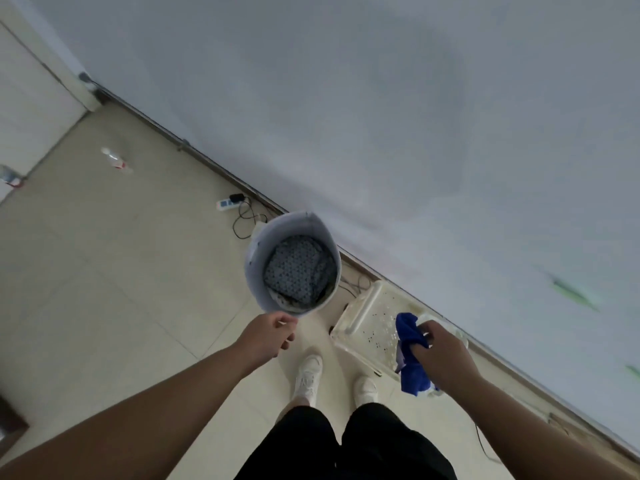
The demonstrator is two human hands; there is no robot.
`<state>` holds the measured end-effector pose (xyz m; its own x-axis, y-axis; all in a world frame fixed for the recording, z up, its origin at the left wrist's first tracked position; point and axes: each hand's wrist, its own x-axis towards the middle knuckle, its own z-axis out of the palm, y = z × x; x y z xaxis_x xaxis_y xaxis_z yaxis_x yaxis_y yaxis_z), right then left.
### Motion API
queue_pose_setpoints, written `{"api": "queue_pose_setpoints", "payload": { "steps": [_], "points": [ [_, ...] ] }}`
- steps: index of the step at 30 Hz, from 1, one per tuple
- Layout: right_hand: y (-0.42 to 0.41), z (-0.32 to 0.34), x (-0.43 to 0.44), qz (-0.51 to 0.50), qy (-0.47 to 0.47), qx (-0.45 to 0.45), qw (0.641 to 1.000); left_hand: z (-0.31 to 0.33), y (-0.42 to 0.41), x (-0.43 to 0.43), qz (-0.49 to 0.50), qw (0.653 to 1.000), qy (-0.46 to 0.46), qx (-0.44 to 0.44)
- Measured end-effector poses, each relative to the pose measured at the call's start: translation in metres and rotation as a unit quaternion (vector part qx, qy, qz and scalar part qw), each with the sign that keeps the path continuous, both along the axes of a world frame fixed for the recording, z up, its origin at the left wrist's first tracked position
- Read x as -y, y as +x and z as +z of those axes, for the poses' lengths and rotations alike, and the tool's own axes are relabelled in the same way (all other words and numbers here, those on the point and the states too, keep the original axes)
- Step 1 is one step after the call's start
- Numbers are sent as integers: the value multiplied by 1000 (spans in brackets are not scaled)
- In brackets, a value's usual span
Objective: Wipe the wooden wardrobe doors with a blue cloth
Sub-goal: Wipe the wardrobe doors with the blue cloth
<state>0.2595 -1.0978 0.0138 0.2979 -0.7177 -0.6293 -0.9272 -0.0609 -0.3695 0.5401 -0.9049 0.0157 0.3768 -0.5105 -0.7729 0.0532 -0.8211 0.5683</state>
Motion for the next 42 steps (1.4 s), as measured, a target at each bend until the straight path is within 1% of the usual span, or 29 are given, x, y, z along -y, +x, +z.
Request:
{"api": "queue_pose_setpoints", "payload": {
  "steps": [3, 5, 8, 11, 13, 15, 18, 21, 25, 28, 31, 34, 37, 39, 42],
  "points": [
    [15, 4, -3, 85, 3, -13, 996, 10, -12, -24, 45, 999, -4, 13],
    [22, 3, -6, 158, 2, -22, 987, 15, -25, -48, 81, 996, 1, 26],
    [23, -1, -13, 269, 4, -30, 963, 19, -56, -96, 164, 985, 17, 40],
    [26, -3, -23, 360, 5, -32, 932, 21, -101, -154, 259, 964, 39, 48],
    [30, -4, -34, 400, -1, -35, 916, 21, -135, -191, 338, 939, 42, 42],
    [39, -2, -48, 439, -5, -36, 898, 22, -171, -228, 418, 907, 41, 27],
    [53, 2, -71, 493, -7, -32, 869, 21, -224, -282, 513, 857, 41, 14],
    [69, 6, -96, 527, -5, -24, 849, 22, -275, -326, 578, 814, 59, 20],
    [82, 5, -141, 561, -1, -10, 828, 18, -336, -375, 651, 756, 62, 19],
    [80, 6, -181, 585, 2, -32, 811, 13, -373, -406, 712, 700, 53, 13],
    [87, 11, -224, 628, -6, -39, 777, 8, -402, -428, 754, 656, 36, -2],
    [102, 20, -274, 682, 6, -29, 731, 8, -422, -446, 781, 624, 27, -3],
    [120, 27, -322, 715, 46, -11, 698, 10, -434, -460, 803, 595, 23, -6],
    [131, 27, -351, 734, 42, -1, 678, 9, -441, -467, 816, 577, 20, -7],
    [146, 21, -391, 766, 59, -20, 640, 8, -445, -474, 840, 542, 25, -6]
  ]
}}
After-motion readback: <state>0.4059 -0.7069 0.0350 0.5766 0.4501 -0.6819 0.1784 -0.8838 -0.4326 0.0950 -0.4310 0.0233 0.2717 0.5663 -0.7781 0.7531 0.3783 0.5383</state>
